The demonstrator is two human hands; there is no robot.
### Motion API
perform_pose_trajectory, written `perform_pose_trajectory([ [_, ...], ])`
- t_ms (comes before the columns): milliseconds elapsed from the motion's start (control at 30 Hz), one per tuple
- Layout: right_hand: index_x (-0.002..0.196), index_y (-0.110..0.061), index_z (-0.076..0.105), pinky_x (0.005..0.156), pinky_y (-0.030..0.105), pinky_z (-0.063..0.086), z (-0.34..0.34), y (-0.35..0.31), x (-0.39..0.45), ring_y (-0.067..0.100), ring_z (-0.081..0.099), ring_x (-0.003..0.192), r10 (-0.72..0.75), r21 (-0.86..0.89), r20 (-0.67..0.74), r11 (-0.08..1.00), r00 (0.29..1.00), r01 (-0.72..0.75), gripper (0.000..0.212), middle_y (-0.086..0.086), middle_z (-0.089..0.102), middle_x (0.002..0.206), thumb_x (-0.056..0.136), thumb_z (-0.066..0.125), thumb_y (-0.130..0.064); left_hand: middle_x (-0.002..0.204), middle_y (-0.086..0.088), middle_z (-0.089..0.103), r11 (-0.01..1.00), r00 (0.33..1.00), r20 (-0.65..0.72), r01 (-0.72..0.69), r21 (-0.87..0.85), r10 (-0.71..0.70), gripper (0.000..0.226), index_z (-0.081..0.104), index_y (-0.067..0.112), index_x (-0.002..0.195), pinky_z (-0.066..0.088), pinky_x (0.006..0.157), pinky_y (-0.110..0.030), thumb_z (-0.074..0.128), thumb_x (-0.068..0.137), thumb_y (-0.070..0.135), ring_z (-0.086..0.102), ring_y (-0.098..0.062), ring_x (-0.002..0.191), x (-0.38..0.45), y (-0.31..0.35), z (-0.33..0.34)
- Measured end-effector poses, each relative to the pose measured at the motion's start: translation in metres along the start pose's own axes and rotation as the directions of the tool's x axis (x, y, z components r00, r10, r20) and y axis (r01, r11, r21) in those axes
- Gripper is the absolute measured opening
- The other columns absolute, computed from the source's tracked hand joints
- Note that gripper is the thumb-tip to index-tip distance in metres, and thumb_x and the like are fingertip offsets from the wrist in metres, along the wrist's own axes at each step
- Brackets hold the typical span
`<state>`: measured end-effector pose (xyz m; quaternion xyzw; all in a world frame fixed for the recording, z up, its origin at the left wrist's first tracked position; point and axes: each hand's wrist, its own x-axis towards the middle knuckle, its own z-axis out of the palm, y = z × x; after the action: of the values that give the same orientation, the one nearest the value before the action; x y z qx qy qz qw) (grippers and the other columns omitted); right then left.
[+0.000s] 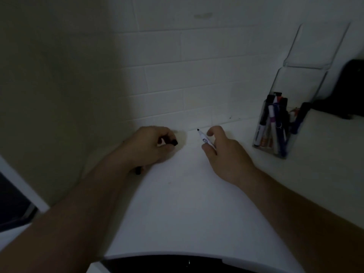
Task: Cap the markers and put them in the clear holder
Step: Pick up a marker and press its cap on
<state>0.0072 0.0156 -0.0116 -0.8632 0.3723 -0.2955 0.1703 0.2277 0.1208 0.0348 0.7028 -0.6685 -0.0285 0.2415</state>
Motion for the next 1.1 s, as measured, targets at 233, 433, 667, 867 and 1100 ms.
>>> perform_pose_trajectory([
  [233,0.139,-0.032,0.038,0.054,0.035,0.037,-0.002,0.005,0.003,0.014,0.052,0.059,-0.018,0.102,0.0,0.995,1.0,0.018,0.037,-0.009,0.048,0.063,0.103,0.044,-0.035,0.089,0.018,0.071,0.982,0.991,-0.127,-0.068,-0.177,0.046,0.016,0.068,0.037,0.105,0.052,0.073,-0.023,0.065,0.092,0.027,0.065,-0.004,0.08,0.0,0.018,0.017],
  [433,0.139,-0.027,0.048,0.082,0.042,0.052,-0.007,0.003,0.002,0.023,0.063,0.094,-0.06,0.149,-0.028,0.987,0.998,0.063,0.035,0.003,0.067,0.108,0.104,0.048,-0.029,0.085,0.01,0.073,0.956,0.968,-0.241,-0.004,-0.292,-0.069,0.016,0.057,0.029,0.091,0.057,0.074,-0.036,0.072,0.086,0.026,0.069,-0.006,0.079,0.004,0.018,0.025],
  [667,0.126,-0.032,0.061,0.084,0.039,0.05,-0.005,0.015,0.007,0.017,0.059,0.096,-0.116,0.147,-0.124,0.98,0.986,0.133,0.027,0.0,0.067,0.11,0.1,0.054,-0.026,0.09,0.01,0.072,0.924,0.931,-0.324,0.035,-0.381,-0.169,0.024,0.054,0.032,0.092,0.056,0.064,-0.032,0.075,0.084,0.023,0.069,-0.007,0.073,0.004,0.021,0.026],
  [867,0.12,-0.041,0.064,0.079,0.036,0.052,-0.005,0.012,0.007,0.011,0.059,0.088,-0.159,0.098,-0.145,0.98,0.977,0.174,0.026,-0.007,0.065,0.098,0.099,0.049,-0.046,0.082,0.013,0.07,0.956,0.931,-0.333,0.05,-0.289,-0.149,0.014,0.068,0.033,0.093,0.049,0.066,-0.02,0.078,0.083,0.03,0.063,-0.005,0.072,0.006,0.019,0.026],
  [1100,0.117,-0.038,0.07,0.074,0.036,0.05,-0.005,0.013,0.007,0.015,0.058,0.081,-0.172,0.059,-0.13,0.982,0.976,0.181,0.023,0.0,0.061,0.09,0.099,0.056,-0.042,0.091,0.015,0.071,0.973,0.946,-0.318,-0.02,-0.229,-0.056,0.019,0.073,0.033,0.102,0.054,0.079,-0.029,0.076,0.085,0.025,0.064,-0.006,0.079,0.007,0.02,0.026],
])
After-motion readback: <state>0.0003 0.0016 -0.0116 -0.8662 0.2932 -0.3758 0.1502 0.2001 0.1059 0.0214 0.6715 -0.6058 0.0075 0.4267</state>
